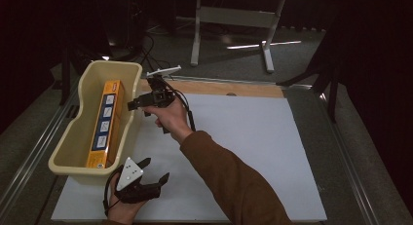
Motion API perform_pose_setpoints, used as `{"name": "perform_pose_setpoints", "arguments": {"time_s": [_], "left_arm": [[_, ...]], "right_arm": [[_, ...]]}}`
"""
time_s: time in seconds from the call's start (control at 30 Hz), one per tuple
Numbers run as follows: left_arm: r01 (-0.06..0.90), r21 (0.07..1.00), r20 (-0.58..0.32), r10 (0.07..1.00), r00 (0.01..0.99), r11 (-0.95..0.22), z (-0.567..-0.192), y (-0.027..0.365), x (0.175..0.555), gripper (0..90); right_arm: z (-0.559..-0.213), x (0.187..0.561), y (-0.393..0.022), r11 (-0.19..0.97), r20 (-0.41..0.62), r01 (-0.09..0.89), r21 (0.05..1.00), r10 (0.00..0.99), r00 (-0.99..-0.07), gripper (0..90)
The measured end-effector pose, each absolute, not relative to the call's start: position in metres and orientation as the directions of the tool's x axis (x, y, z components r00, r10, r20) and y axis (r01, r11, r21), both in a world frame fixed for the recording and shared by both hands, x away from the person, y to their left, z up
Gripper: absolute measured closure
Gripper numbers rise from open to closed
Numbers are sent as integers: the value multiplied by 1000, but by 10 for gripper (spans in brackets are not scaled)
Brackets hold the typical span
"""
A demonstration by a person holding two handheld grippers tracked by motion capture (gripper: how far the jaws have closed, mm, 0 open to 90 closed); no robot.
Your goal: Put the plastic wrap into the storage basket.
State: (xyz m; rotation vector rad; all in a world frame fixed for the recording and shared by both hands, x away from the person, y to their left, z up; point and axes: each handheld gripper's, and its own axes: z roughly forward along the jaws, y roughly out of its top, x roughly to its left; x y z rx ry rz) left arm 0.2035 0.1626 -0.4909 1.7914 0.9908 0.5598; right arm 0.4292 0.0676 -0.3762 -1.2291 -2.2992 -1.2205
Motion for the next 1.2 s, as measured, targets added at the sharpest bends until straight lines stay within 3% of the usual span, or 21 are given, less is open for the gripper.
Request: {"name": "perform_pose_setpoints", "arguments": {"time_s": [0.33, 0.6, 1.2], "left_arm": [[377, 904, -47, 828, 559, -204, -491, 161, 204, 203], [382, 900, -43, 830, 556, -209, -491, 160, 205, 204], [394, 893, -34, 841, 540, -216, -493, 160, 207, 204]], "right_arm": [[-378, 422, 8, 315, 405, 679, 664, 611, -680, 428], [-383, 391, -60, 369, 249, 549, 750, 612, -751, 417], [-476, 271, -257, 300, 27, 473, 828, 822, -568, 310]]}}
